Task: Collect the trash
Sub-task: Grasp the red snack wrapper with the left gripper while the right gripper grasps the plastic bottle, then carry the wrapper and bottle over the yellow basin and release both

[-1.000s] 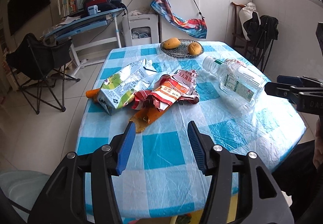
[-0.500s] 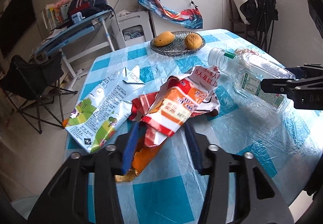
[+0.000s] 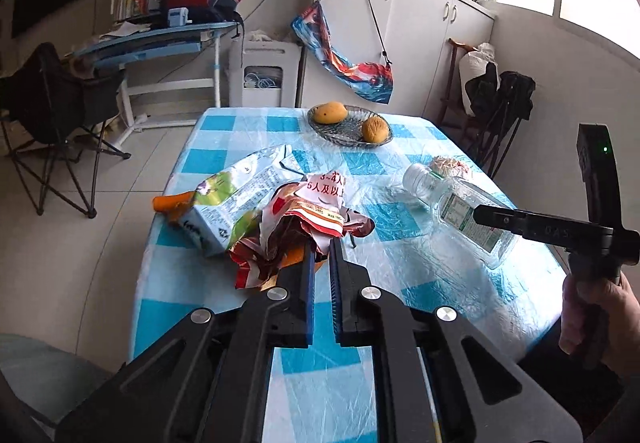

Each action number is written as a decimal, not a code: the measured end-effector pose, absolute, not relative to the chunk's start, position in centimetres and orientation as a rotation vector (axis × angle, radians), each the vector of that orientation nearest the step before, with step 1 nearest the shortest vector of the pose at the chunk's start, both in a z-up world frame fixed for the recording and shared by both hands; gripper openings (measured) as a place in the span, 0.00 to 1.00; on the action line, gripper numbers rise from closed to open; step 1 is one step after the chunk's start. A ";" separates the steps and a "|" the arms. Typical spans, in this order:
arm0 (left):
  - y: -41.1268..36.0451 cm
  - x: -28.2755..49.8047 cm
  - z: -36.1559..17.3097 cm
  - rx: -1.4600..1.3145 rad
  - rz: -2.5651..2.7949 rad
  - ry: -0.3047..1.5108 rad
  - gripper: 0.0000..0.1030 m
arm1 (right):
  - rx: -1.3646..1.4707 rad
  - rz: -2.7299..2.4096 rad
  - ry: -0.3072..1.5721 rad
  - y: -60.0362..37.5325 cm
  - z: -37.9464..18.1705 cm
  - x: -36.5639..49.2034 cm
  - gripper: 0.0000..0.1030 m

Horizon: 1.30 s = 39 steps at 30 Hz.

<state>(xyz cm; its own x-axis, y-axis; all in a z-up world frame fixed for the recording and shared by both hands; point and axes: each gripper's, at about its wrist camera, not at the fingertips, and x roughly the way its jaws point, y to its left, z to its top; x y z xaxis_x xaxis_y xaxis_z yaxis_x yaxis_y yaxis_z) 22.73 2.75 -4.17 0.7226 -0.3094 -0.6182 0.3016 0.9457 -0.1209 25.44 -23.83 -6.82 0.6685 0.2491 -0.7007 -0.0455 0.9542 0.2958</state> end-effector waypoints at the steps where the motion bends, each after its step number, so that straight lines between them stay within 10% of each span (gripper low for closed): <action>1: 3.1 22.3 -4.4 -0.006 -0.327 0.695 0.07 | 0.261 0.173 0.829 -23.6 -6.9 25.0 0.53; 5: 4.0 20.8 -6.7 0.019 -0.332 0.821 0.14 | 0.228 0.185 0.833 -22.9 -6.8 24.0 0.53; 10: 4.4 18.5 -6.1 0.040 -0.289 0.782 0.57 | 0.215 0.181 0.843 -22.5 -7.3 23.5 0.54; 23: 0.9 25.0 -5.4 0.319 -0.178 0.711 0.72 | 0.222 0.164 0.864 -22.3 -8.4 24.4 0.57; 26: 0.5 26.1 -6.2 0.342 -0.199 0.726 0.49 | 0.205 0.160 0.868 -22.1 -8.7 24.8 0.57; 28: 0.7 26.7 -6.5 0.288 -0.229 0.767 0.08 | 0.199 0.159 0.861 -22.0 -8.7 24.9 0.56; 39: 3.9 23.2 -2.4 0.039 -0.235 0.643 0.03 | 0.425 0.260 0.791 -24.2 -7.5 23.4 0.54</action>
<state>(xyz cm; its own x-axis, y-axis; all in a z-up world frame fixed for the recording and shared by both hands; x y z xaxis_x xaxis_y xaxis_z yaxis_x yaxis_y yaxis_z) 23.19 3.94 -2.40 0.7745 -0.2051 -0.5984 0.2293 0.9727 -0.0366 23.38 -24.15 -7.48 0.6779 0.3796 -0.6295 -0.0670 0.8847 0.4613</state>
